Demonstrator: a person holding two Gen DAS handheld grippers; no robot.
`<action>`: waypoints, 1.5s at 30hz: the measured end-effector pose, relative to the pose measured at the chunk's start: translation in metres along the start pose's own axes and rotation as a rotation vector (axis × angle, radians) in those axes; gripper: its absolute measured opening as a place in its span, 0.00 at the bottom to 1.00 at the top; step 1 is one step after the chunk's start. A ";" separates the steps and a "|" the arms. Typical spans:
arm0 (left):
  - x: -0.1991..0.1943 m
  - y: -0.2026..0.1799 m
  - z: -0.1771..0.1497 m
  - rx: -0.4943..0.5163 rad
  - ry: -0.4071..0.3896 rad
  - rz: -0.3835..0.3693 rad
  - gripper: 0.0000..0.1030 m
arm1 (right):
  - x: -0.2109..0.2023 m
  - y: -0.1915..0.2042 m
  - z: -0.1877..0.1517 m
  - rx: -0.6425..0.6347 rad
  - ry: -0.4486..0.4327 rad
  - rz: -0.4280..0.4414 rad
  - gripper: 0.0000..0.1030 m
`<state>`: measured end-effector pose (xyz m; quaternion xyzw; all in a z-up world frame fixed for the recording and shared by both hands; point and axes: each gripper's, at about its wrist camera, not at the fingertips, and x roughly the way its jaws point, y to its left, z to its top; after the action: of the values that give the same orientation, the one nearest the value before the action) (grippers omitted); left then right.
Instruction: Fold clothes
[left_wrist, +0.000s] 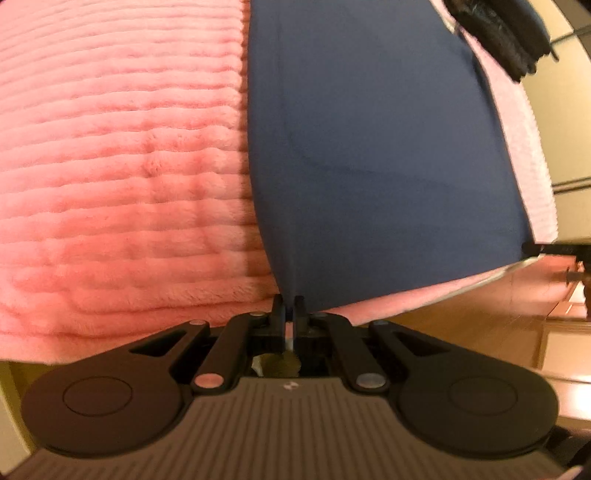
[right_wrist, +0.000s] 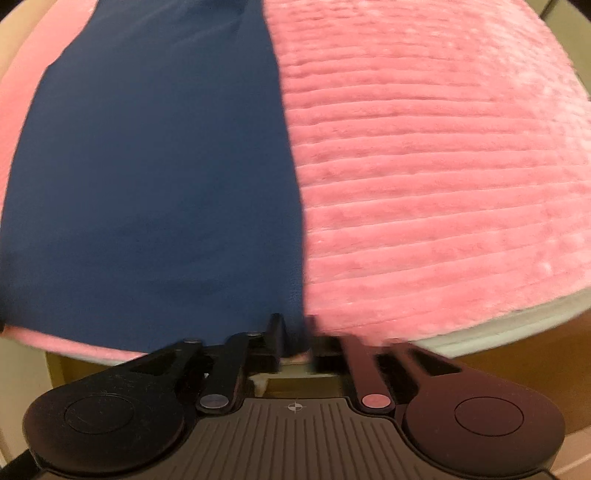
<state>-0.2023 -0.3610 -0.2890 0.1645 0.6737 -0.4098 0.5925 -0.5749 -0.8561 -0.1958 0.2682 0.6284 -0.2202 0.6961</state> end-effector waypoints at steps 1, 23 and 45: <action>0.001 -0.001 0.002 0.002 0.019 0.011 0.01 | -0.008 0.003 0.003 -0.001 -0.017 -0.011 0.45; -0.002 -0.100 0.195 0.211 -0.191 0.154 0.11 | 0.067 0.068 0.271 -0.496 -0.393 -0.128 0.47; 0.058 -0.121 0.309 0.352 -0.212 0.192 0.20 | 0.049 0.025 0.301 -0.435 -0.456 -0.029 0.50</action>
<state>-0.0975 -0.6808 -0.2881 0.2845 0.5071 -0.4778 0.6586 -0.3253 -1.0318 -0.2222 0.0477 0.4920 -0.1448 0.8571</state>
